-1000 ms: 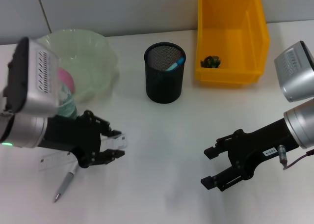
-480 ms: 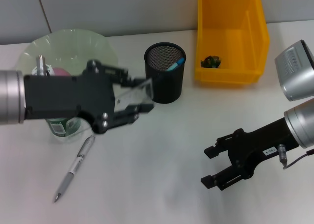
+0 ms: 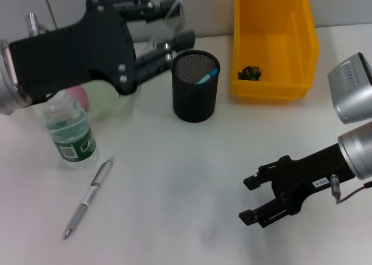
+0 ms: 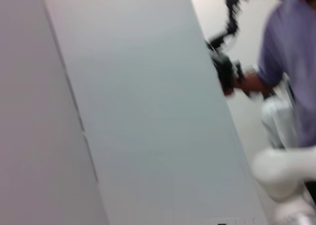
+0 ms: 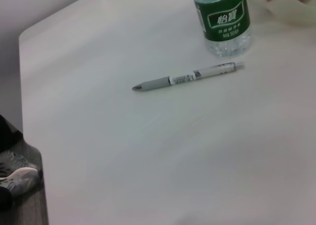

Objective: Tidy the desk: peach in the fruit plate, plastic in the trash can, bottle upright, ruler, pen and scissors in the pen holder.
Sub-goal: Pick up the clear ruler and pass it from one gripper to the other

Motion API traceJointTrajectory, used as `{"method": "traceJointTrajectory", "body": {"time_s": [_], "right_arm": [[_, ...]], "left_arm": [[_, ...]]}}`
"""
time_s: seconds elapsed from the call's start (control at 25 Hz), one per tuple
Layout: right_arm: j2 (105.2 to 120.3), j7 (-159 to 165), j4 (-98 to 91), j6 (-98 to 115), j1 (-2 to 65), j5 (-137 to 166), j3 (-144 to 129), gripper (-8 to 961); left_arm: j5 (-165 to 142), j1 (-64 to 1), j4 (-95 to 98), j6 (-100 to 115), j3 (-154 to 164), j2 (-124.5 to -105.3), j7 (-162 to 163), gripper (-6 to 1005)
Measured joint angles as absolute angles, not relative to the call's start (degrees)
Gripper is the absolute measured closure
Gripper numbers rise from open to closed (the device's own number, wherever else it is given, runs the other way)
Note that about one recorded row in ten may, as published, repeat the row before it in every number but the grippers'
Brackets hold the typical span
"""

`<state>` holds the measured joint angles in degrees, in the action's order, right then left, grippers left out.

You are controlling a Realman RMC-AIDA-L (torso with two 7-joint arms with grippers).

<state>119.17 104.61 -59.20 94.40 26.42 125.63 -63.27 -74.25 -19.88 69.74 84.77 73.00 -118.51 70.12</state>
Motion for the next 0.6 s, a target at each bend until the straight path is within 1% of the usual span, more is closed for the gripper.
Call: {"method": "traceJointTrajectory", "body": {"time_s": [0.04, 0.16, 0.28, 0.4, 0.48, 0.6], "right_arm": [[119.18, 104.36, -59.1, 94.12, 26.31, 125.62, -63.26, 102], [119.2, 102.21, -59.13, 92.83, 25.65, 125.28, -62.65, 101], [119.27, 98.41, -60.53, 90.7, 23.2, 121.32, -59.52, 102], [118.99, 88.0, -58.61, 90.39, 19.35, 109.35, -50.02, 102], [118.87, 84.34, -56.64, 91.14, 18.85, 105.87, -46.94, 103], [117.86, 76.0, -50.54, 95.13, 18.42, 99.88, -40.03, 104]], "left_arm": [[-69.95, -22.61, 63.11, 84.76, 72.74, -118.49, 66.96, 606], [-65.37, -25.96, 55.12, 85.0, 72.52, -118.53, 64.69, 606], [-62.88, -28.18, 50.49, 85.23, 72.22, -118.52, 64.63, 605], [-59.79, -28.65, 47.64, 85.7, 72.1, -118.55, 64.59, 605], [-58.22, -28.64, 46.47, 86.19, 72.2, -118.61, 64.41, 604], [-56.31, -28.64, 44.39, 87.77, 72.33, -118.65, 63.96, 604]]}}
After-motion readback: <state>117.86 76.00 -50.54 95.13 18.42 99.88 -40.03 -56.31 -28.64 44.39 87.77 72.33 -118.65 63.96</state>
